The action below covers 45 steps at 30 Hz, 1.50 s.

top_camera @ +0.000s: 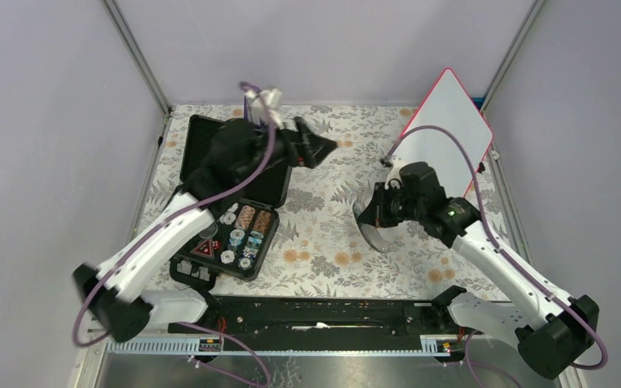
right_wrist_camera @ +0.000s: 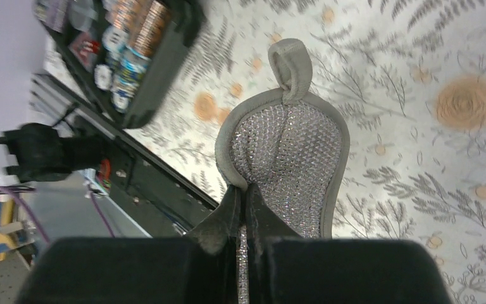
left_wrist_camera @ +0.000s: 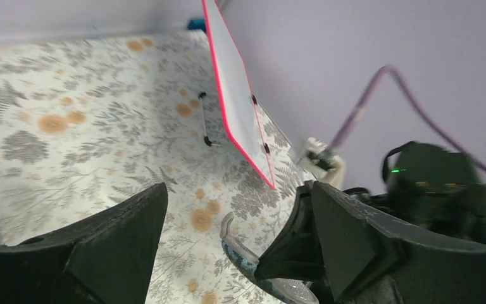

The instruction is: Erase the whiteboard

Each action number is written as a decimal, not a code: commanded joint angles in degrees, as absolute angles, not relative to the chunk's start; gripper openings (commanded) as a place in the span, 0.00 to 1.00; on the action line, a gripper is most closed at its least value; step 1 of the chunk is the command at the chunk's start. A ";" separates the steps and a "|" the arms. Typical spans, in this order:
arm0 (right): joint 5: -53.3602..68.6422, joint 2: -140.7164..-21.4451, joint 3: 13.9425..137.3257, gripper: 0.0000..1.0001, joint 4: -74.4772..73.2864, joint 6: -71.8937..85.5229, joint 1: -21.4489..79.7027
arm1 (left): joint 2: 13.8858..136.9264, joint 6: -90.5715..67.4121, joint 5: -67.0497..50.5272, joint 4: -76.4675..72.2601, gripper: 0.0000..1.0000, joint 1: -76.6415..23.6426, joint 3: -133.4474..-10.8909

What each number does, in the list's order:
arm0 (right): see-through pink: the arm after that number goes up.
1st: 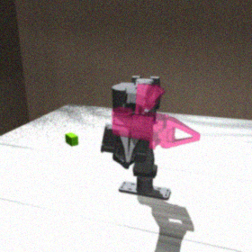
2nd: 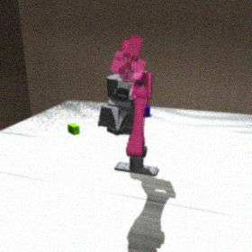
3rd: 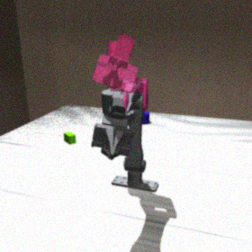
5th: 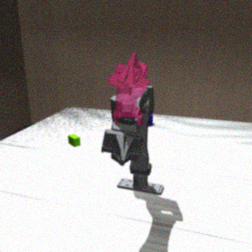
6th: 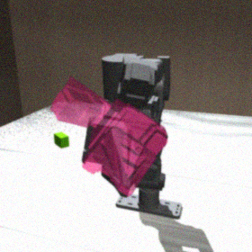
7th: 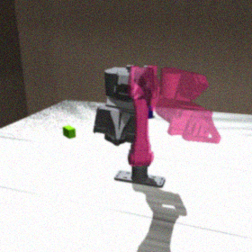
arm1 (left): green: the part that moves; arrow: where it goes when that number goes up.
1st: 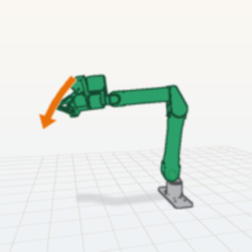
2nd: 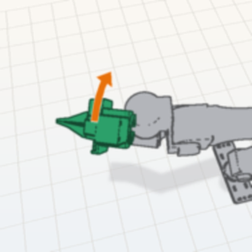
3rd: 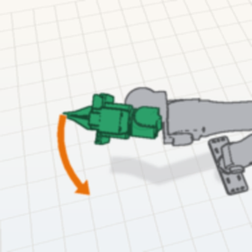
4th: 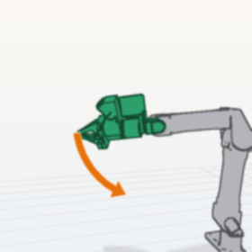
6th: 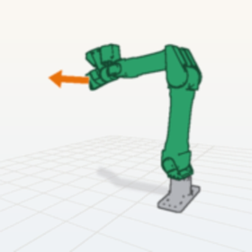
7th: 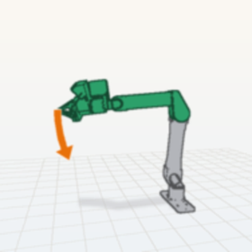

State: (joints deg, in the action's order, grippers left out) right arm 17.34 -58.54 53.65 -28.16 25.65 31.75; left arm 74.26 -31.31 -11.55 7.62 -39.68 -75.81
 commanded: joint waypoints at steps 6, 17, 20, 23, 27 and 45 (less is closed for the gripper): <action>8.19 -61.48 43.66 0.00 -27.25 23.07 34.82 | 55.12 -26.99 0.99 10.97 0.91 -39.07 -64.25; 5.92 -66.02 39.30 0.20 -23.59 24.43 35.06 | 49.03 -24.97 5.80 15.44 0.93 -39.08 -62.01; 7.12 -65.16 39.34 0.33 -23.23 24.66 34.98 | 48.85 -24.83 5.80 15.61 0.93 -39.11 -62.48; 6.98 -62.61 39.95 0.57 -24.05 24.61 34.96 | 48.80 -24.79 5.78 15.73 0.93 -39.05 -63.22; 5.81 -57.71 42.91 0.70 -27.53 23.76 34.93 | 48.63 -24.38 5.88 16.24 0.93 -39.07 -64.57; -8.33 -34.34 73.11 1.00 -34.65 14.10 34.98 | 40.76 -17.64 13.83 18.81 0.95 -39.11 -72.91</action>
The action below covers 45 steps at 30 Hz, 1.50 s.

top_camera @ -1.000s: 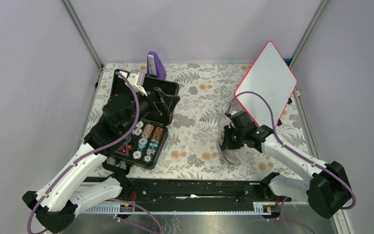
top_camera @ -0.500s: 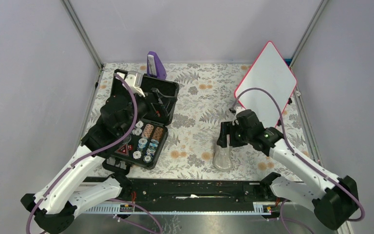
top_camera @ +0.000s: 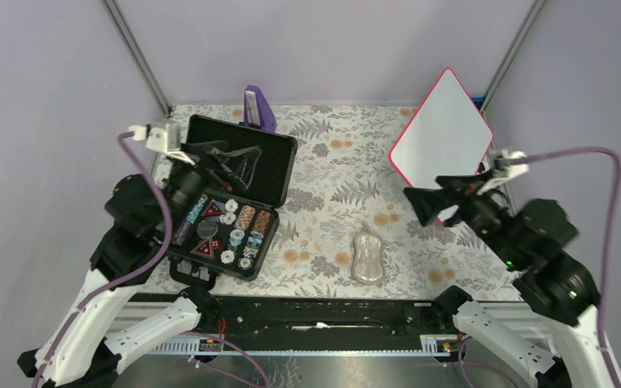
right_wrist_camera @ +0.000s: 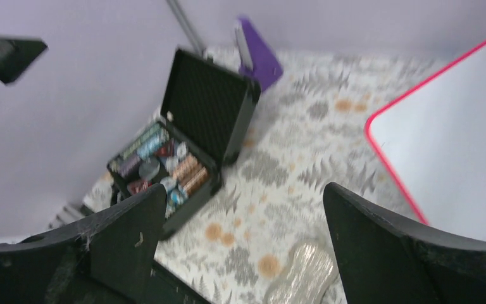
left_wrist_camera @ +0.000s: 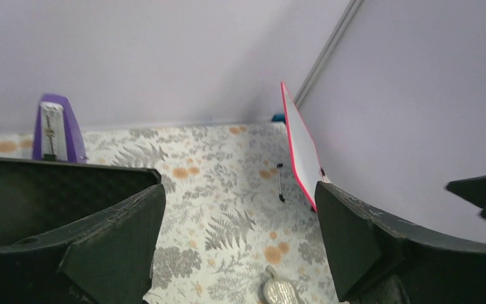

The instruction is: Erase the whiteboard

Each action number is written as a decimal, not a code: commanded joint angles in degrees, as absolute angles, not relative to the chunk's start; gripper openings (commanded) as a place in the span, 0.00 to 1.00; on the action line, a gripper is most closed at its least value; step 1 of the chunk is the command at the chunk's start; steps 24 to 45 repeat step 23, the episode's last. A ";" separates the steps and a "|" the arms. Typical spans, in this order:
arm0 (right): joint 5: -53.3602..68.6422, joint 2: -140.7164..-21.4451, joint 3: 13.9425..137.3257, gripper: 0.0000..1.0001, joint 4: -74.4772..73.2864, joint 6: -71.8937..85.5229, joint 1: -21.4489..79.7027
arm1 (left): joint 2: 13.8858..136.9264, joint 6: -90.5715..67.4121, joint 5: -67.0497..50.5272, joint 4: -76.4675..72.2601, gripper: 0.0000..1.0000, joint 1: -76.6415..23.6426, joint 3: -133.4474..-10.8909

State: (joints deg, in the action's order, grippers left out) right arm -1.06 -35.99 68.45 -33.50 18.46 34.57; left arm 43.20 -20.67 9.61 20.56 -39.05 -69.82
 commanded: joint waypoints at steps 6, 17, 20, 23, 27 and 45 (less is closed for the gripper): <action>-13.21 -31.76 75.38 1.00 -32.10 12.02 34.91 | 38.06 -15.81 17.27 18.68 0.96 -39.10 -73.70; -15.91 -26.77 73.27 1.00 -27.53 10.48 34.99 | 37.36 -14.60 19.71 17.87 0.96 -39.08 -73.56; -16.42 -26.00 72.37 0.99 -27.47 10.03 34.91 | 37.75 -14.58 19.54 17.37 0.96 -39.08 -73.38; -16.50 -24.76 70.90 1.00 -26.02 10.21 34.98 | 38.18 -14.59 19.12 16.96 0.96 -39.08 -73.31; -16.50 -24.76 70.90 1.00 -26.02 10.21 34.98 | 38.18 -14.59 19.12 16.96 0.96 -39.08 -73.31; -16.50 -24.76 70.90 1.00 -26.02 10.21 34.98 | 38.18 -14.59 19.12 16.96 0.96 -39.08 -73.31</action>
